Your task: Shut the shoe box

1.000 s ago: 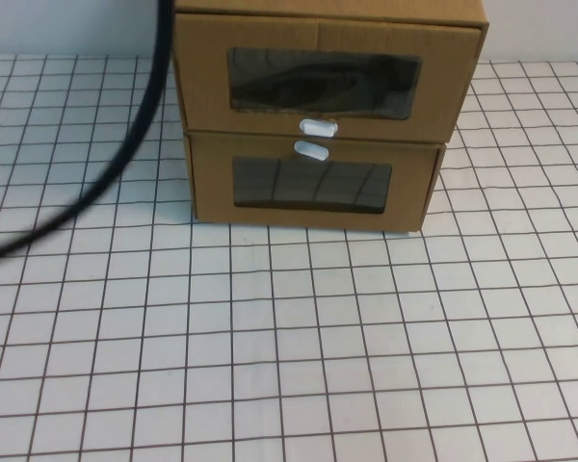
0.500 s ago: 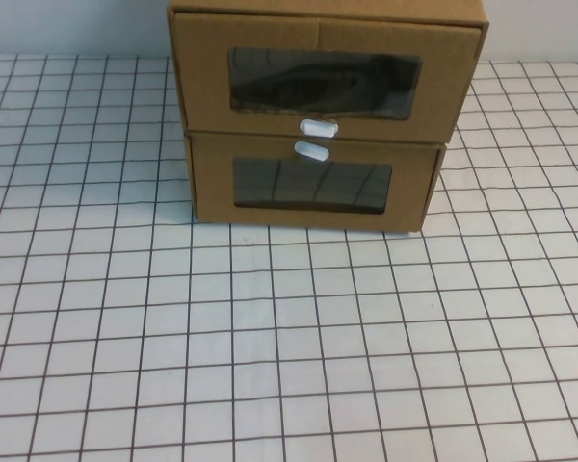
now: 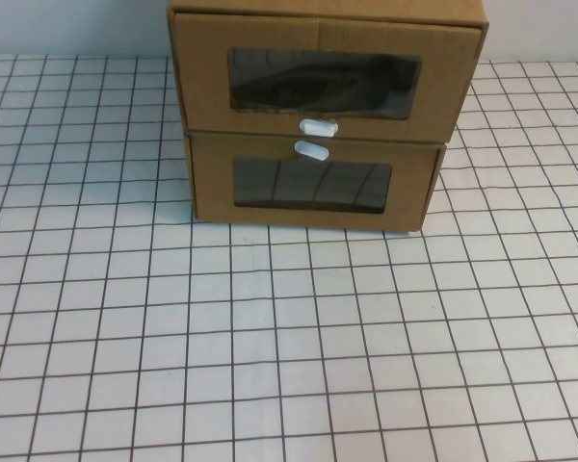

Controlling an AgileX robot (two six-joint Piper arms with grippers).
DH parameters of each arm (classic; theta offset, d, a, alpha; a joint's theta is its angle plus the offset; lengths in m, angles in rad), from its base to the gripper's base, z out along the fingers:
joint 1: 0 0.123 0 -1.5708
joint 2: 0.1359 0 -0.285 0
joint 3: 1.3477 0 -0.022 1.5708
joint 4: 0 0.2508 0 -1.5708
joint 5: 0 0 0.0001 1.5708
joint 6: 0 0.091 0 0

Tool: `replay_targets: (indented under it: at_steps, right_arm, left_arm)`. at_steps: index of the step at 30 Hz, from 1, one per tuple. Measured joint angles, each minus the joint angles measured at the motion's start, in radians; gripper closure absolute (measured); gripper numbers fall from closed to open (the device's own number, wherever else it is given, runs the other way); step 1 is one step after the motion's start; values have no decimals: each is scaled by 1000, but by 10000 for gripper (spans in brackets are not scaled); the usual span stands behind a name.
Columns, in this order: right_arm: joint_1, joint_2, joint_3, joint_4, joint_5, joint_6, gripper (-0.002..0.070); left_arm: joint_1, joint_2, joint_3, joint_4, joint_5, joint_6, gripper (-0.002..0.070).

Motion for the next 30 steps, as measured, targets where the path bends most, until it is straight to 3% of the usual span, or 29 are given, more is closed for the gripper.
replay_targets:
  at_steps: [15,30]
  right_arm:
    - [0,-4,0,7,222,-2,690]
    - [0,-4,0,7,238,-6,690]
  left_arm:
    - [0,0,2,-2,-19,-2,680]
    - [0,0,2,-2,-19,-2,680]
